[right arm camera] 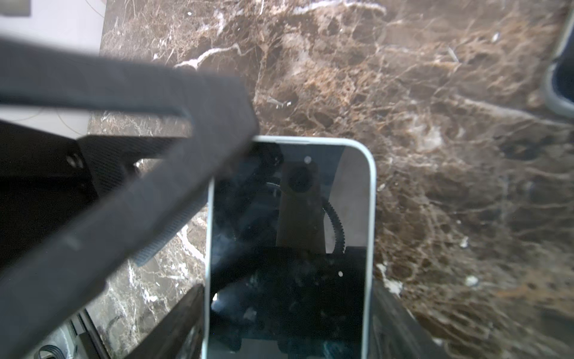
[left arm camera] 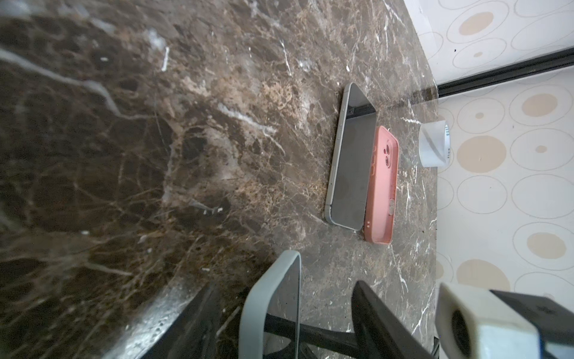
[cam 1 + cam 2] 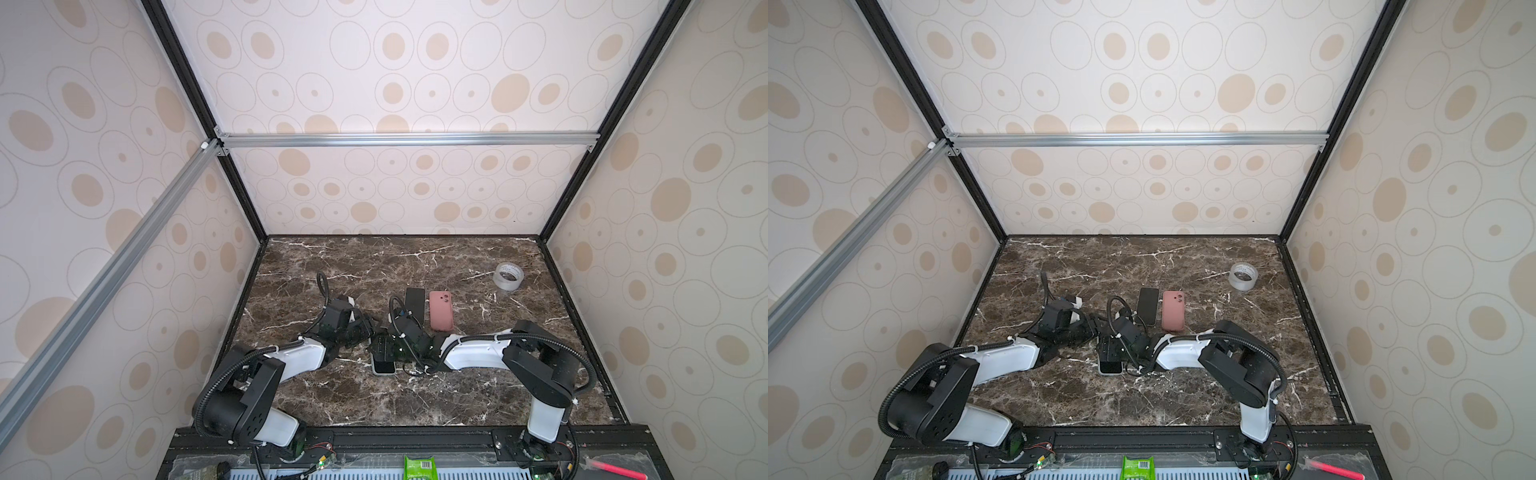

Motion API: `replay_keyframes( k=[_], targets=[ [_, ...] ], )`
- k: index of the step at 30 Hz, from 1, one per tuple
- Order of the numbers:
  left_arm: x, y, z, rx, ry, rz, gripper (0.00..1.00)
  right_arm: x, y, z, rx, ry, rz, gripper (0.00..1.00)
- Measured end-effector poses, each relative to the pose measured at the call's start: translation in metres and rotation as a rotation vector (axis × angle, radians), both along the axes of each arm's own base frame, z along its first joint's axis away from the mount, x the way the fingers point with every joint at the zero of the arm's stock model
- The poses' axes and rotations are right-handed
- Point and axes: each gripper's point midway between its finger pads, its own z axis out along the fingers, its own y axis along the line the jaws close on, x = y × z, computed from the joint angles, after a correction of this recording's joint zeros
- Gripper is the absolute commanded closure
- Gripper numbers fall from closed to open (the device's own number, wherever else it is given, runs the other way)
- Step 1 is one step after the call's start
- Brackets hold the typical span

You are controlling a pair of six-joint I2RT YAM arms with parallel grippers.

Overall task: Take the phone out of the phone case
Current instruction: Pick up the phone from the center of the table, then pass the phone.

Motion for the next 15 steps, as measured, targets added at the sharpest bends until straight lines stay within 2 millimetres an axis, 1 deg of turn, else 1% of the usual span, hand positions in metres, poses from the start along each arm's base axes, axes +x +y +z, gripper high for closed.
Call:
replay_keyframes(
  k=[6,12,15],
  targets=[
    [-0.007,0.000,-0.007,0.020,0.029,-0.016,0.55,0.001,0.000,0.000,0.008,0.006,-0.006,0.31],
    [-0.009,0.000,-0.012,0.028,0.045,-0.022,0.70,0.001,0.000,0.000,0.009,0.008,-0.008,0.30],
    [-0.009,-0.001,-0.011,0.024,0.043,-0.026,0.74,0.002,0.000,0.000,0.012,0.008,-0.008,0.29]
  ],
)
